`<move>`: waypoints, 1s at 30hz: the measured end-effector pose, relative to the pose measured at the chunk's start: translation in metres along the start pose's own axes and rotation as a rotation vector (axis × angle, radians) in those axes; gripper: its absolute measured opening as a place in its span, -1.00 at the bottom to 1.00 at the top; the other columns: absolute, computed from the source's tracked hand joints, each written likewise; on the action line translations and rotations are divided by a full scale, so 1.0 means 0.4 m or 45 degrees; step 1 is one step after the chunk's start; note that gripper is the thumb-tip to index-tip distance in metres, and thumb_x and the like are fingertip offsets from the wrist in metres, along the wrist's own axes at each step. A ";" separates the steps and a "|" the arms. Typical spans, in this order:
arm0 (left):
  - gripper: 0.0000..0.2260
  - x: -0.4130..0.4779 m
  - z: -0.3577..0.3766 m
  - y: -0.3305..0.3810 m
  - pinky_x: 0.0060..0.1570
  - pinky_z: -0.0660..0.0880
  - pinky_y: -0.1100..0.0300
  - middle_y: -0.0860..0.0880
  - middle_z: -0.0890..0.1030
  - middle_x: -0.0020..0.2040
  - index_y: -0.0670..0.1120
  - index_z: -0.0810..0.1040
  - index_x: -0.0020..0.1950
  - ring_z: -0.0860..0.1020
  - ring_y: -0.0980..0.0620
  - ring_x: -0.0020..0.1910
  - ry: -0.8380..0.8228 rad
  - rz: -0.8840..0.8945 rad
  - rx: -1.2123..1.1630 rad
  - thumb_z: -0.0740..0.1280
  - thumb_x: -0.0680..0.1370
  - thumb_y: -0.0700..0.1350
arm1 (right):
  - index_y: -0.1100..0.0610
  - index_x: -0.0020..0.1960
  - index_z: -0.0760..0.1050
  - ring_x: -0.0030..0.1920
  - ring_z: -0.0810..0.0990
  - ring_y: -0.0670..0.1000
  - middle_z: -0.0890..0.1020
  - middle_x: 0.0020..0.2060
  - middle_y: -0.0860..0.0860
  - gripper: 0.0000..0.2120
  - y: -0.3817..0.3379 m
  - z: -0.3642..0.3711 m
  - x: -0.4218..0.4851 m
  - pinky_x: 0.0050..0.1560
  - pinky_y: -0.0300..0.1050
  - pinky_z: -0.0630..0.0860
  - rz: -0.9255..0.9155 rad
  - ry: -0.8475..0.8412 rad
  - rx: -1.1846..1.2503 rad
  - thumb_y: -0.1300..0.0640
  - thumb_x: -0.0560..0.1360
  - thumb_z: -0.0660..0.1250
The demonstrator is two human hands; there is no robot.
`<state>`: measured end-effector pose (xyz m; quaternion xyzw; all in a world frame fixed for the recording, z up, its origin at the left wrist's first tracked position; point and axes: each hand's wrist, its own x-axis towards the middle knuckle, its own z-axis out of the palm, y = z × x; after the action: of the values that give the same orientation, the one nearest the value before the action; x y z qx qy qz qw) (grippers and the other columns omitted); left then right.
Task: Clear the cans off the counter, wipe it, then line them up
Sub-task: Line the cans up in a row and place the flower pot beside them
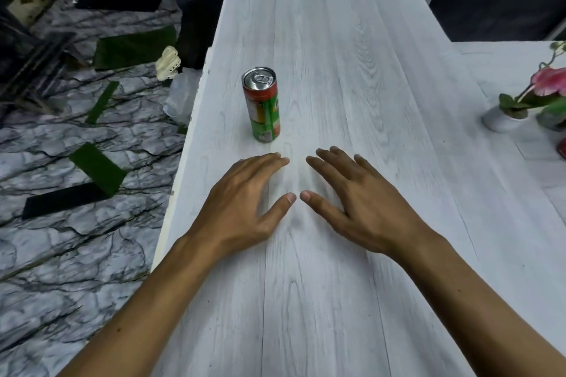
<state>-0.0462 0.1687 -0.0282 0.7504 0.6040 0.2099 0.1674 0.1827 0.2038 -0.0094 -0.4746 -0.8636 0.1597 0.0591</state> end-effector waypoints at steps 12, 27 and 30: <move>-0.46 0.026 0.069 0.156 0.53 0.18 0.19 0.14 0.34 0.58 0.14 0.33 0.57 0.25 0.18 0.56 -0.058 0.087 0.031 0.27 0.62 0.25 | -0.06 0.65 0.12 0.63 0.03 -0.07 0.17 0.63 -0.05 -0.30 0.119 -0.034 -0.148 0.62 -0.05 -0.01 0.102 0.055 0.042 -0.39 0.62 -0.06; -0.43 0.151 0.229 0.388 0.55 0.12 0.17 0.16 0.33 0.58 0.15 0.34 0.57 0.25 0.17 0.56 -0.166 0.256 -0.006 0.25 0.59 0.29 | -0.04 0.64 0.15 0.63 0.07 -0.07 0.19 0.63 -0.04 -0.31 0.355 -0.113 -0.317 0.62 0.00 0.04 0.314 0.156 0.056 -0.37 0.63 -0.04; -0.43 0.177 0.260 0.430 0.51 0.08 0.22 0.16 0.32 0.59 0.16 0.33 0.57 0.24 0.18 0.56 -0.183 0.277 -0.008 0.26 0.59 0.28 | -0.03 0.64 0.17 0.62 0.09 -0.07 0.21 0.62 -0.03 -0.32 0.401 -0.123 -0.345 0.62 -0.06 0.02 0.343 0.191 0.068 -0.36 0.63 0.00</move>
<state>0.1643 0.2013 -0.0223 0.8241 0.5048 0.1742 0.1888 0.3986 0.1787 -0.0096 -0.5950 -0.7807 0.1530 0.1141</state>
